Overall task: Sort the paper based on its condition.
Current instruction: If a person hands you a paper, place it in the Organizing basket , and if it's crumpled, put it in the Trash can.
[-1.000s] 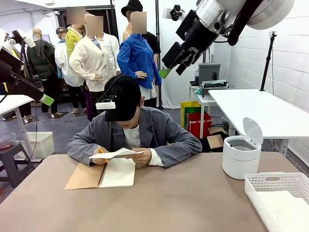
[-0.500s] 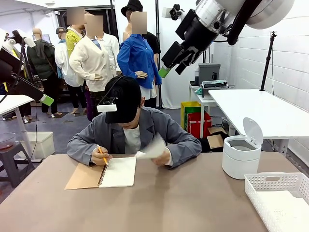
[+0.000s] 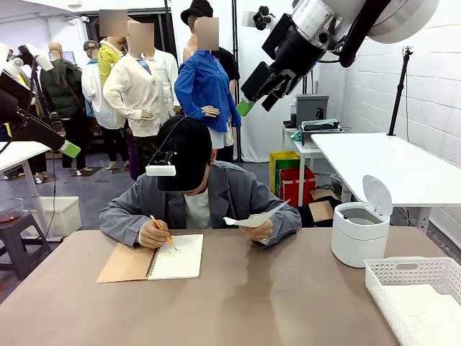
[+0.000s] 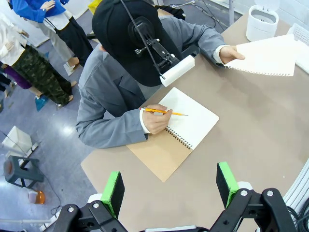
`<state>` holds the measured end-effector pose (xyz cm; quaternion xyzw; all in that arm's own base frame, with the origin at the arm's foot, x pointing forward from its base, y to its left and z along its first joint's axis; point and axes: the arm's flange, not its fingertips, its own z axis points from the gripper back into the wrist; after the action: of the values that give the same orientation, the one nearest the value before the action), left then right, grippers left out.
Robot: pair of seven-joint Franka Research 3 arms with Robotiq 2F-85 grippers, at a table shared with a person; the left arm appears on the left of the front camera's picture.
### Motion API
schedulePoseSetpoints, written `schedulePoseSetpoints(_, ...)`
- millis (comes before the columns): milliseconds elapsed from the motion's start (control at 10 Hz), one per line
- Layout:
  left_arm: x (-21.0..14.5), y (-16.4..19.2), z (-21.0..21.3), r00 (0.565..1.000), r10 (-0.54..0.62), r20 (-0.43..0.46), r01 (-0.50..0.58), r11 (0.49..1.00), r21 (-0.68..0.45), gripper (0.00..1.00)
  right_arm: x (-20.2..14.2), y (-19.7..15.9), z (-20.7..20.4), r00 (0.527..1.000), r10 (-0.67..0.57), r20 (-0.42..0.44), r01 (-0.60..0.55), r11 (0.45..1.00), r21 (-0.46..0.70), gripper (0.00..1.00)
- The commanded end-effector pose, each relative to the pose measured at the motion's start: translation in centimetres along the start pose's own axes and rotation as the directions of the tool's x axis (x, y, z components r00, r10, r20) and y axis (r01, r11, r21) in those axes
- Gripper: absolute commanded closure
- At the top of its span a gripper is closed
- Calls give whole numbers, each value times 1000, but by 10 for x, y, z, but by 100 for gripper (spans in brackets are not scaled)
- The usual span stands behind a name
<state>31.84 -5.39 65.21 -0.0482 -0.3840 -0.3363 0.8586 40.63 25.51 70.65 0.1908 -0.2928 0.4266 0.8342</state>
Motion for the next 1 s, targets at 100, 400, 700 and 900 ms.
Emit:
schedulePoseSetpoints(100, 0, 1, 0, 1000, 1, 2, -1, 1000, 2, 0, -2, 0, 1, 1000, 2, -3, -2, 1000, 0, 0)
schedulePoseSetpoints(400, 0, 1, 0, 1000, 1, 2, -1, 1000, 2, 0, 0, 0, 0, 1000, 0, 0, 0, 1000, 0, 0)
schedulePoseSetpoints(700, 0, 1, 0, 1000, 1, 2, -1, 1000, 2, 0, -8, -20, -3, 988, -152, -36, 153, 986, 60, 0)
schedulePoseSetpoints(900, 0, 1, 0, 1000, 1, 2, -1, 1000, 2, 0, -16, -43, -8, 940, -325, -102, 336, 935, 118, 0)
